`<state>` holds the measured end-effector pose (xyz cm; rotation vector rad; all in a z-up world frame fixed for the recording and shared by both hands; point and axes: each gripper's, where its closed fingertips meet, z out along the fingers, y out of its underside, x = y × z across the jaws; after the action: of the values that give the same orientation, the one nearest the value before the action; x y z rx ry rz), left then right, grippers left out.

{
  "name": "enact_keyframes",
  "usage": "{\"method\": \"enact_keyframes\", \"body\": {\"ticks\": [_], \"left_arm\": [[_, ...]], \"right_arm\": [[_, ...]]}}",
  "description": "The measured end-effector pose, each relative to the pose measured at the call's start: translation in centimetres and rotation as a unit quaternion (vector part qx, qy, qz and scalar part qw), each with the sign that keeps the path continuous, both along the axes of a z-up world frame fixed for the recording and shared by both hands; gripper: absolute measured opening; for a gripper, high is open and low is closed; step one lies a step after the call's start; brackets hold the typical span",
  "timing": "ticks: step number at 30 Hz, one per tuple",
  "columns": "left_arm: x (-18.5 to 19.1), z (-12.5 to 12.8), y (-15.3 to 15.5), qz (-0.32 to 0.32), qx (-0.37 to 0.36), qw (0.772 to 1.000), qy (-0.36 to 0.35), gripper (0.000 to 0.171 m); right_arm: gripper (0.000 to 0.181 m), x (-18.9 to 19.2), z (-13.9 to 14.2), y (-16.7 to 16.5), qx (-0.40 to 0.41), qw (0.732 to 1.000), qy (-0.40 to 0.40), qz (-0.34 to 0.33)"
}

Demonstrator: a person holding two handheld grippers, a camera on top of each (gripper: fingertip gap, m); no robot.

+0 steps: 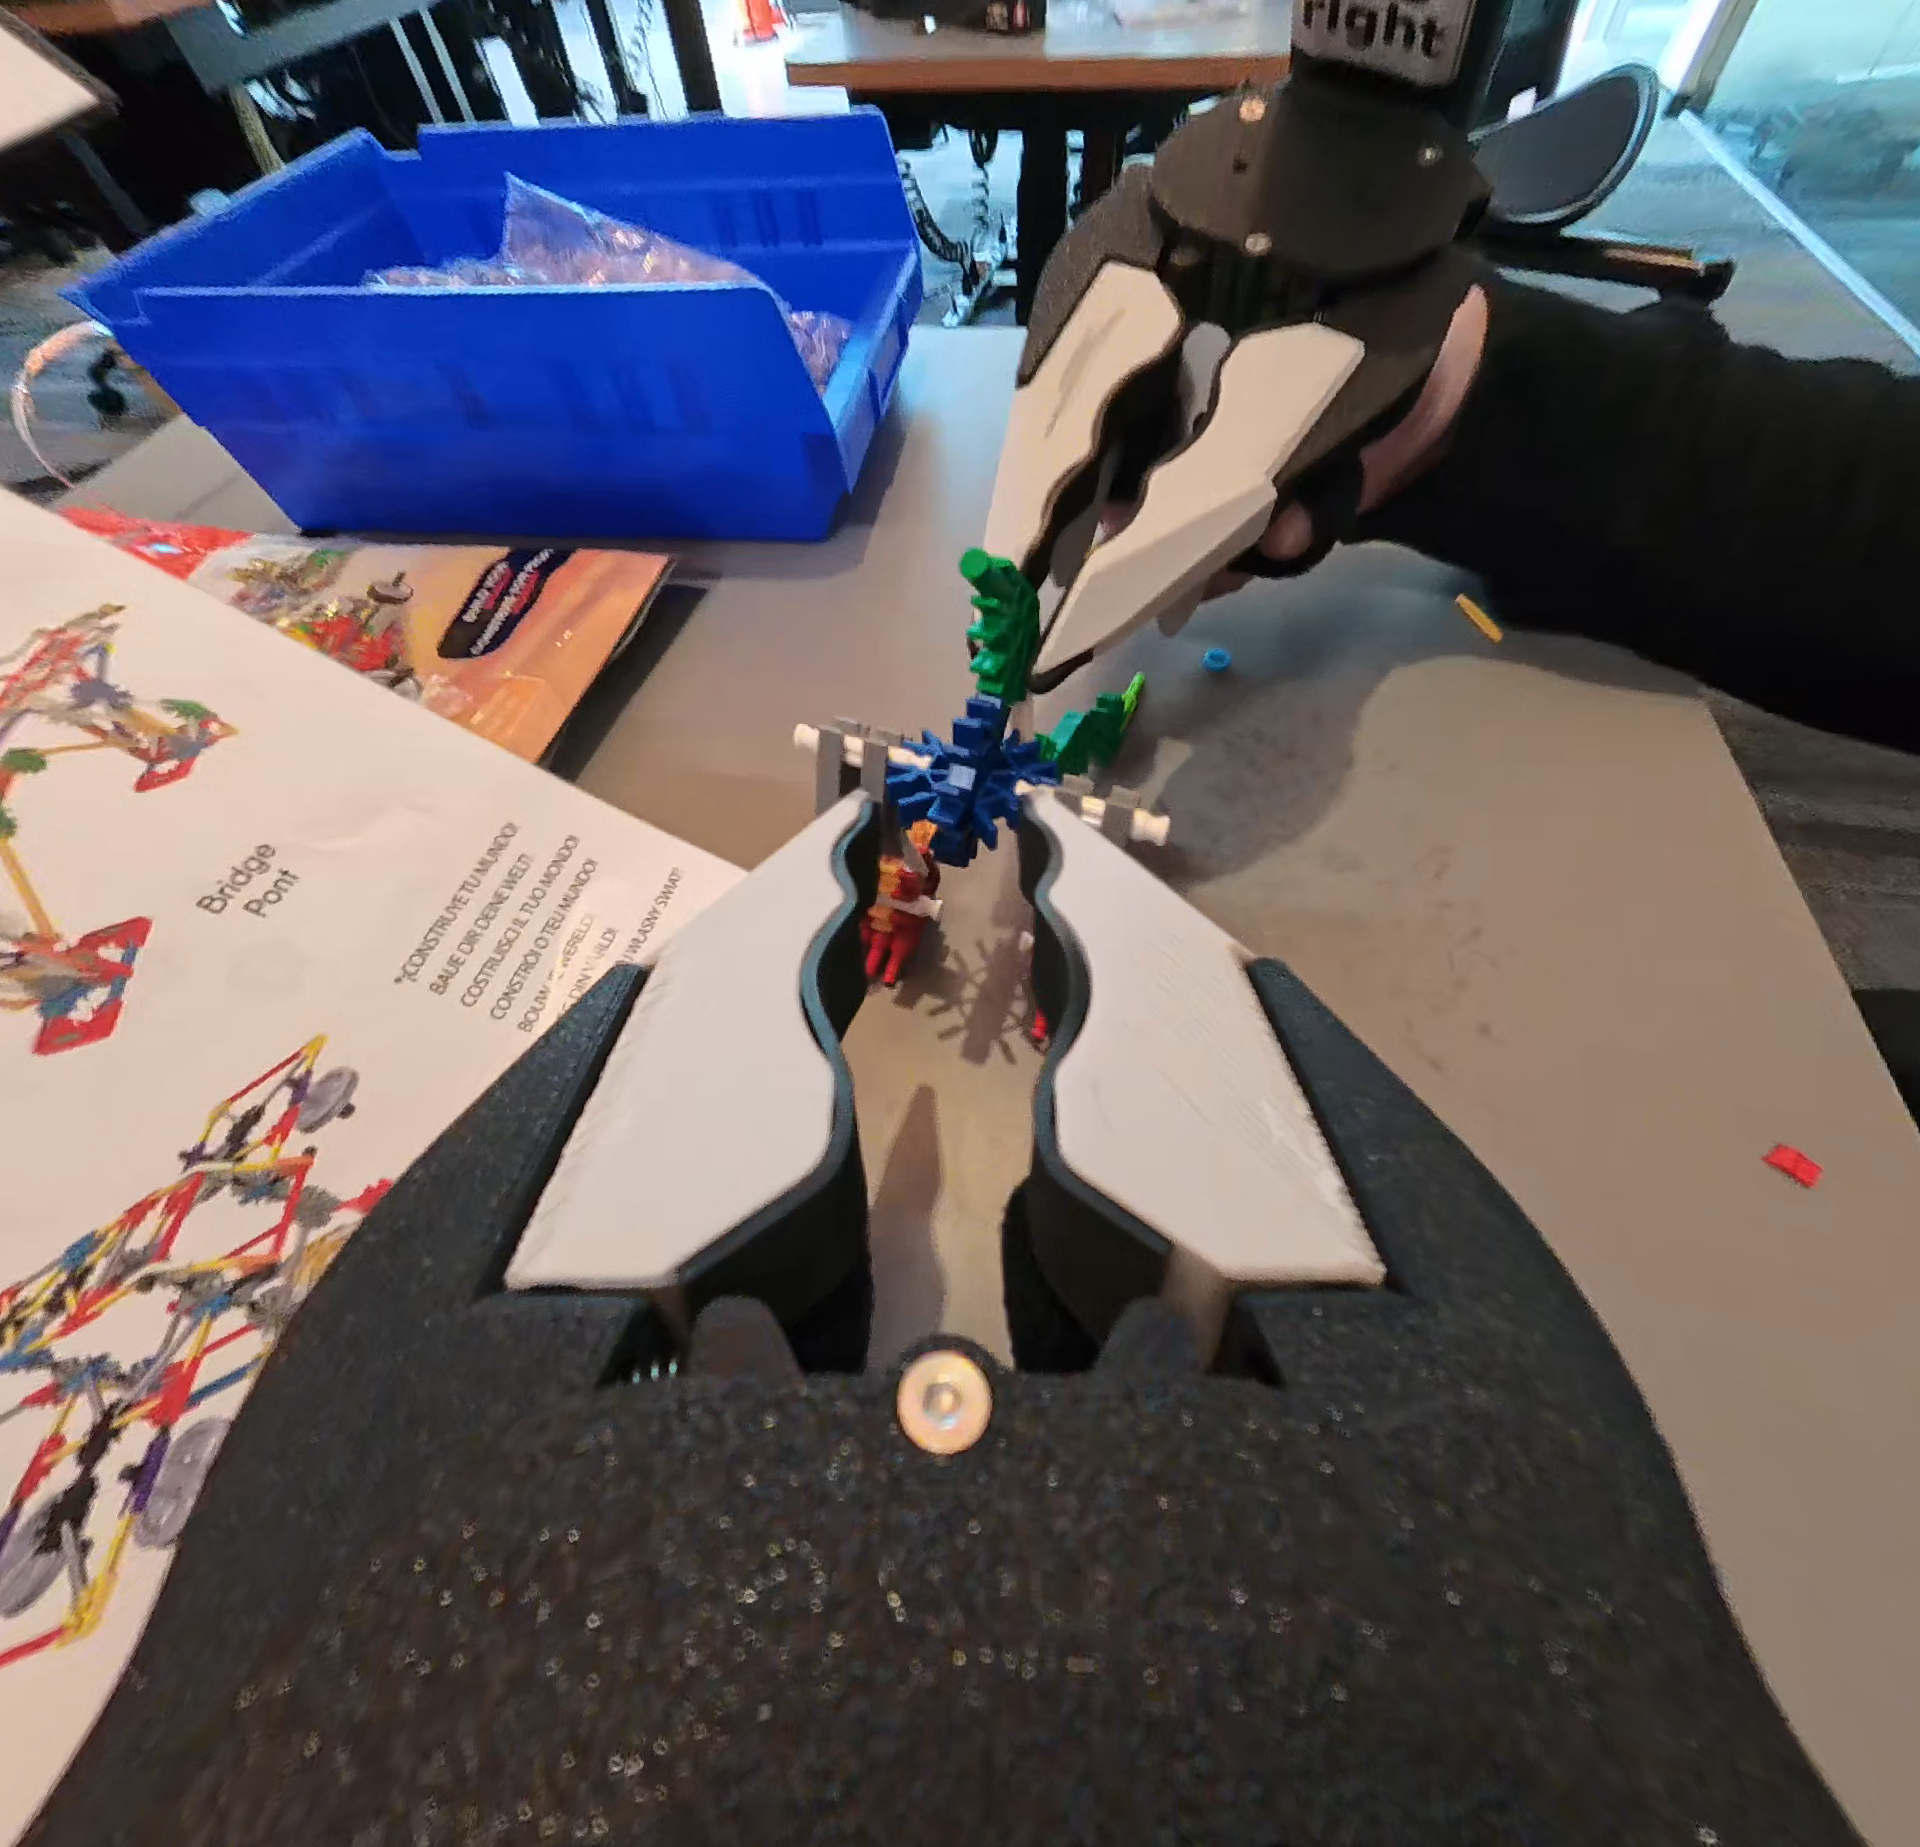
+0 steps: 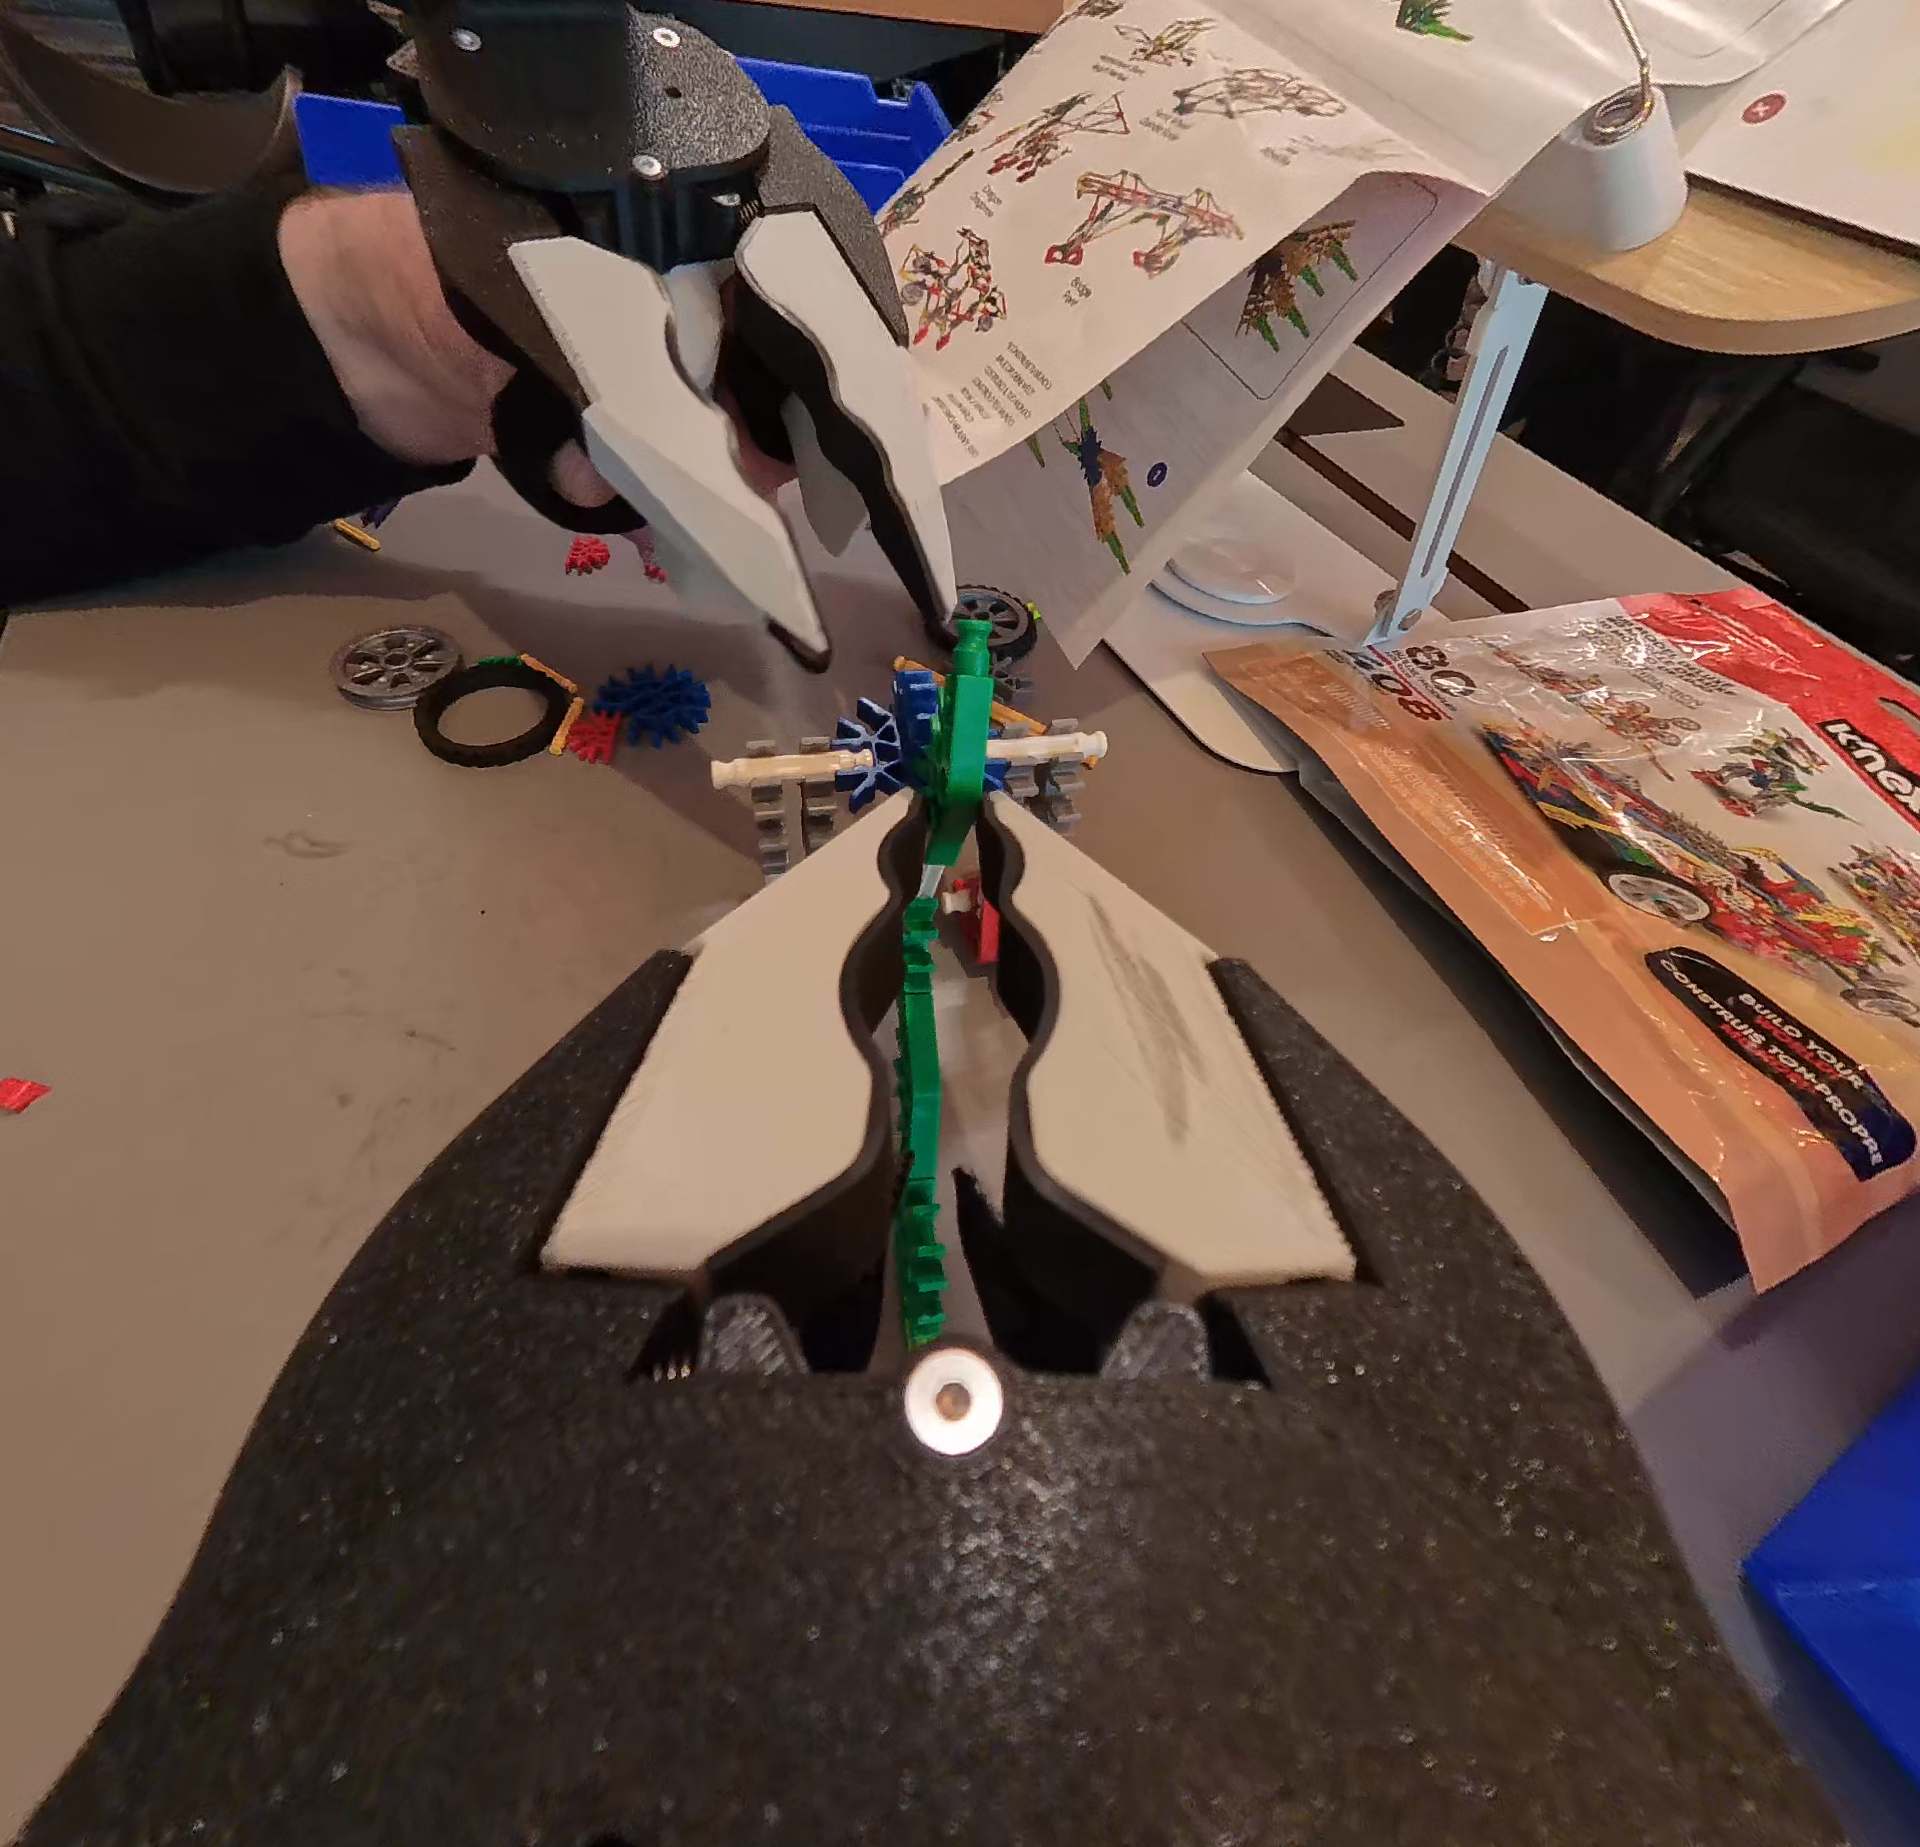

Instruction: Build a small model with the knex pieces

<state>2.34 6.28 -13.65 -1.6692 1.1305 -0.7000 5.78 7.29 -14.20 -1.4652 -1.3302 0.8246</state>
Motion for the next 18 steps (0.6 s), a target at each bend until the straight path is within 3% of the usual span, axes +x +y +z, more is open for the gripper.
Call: {"method": "enact_keyframes", "body": {"ticks": [18], "left_arm": [[1.2,-0.8,0.5,0.003,0.035,0.999,0.009,0.009]], "right_arm": [[0.006,-0.1,0.1,-0.6,0.014,0.998,-0.046,0.026]]}}
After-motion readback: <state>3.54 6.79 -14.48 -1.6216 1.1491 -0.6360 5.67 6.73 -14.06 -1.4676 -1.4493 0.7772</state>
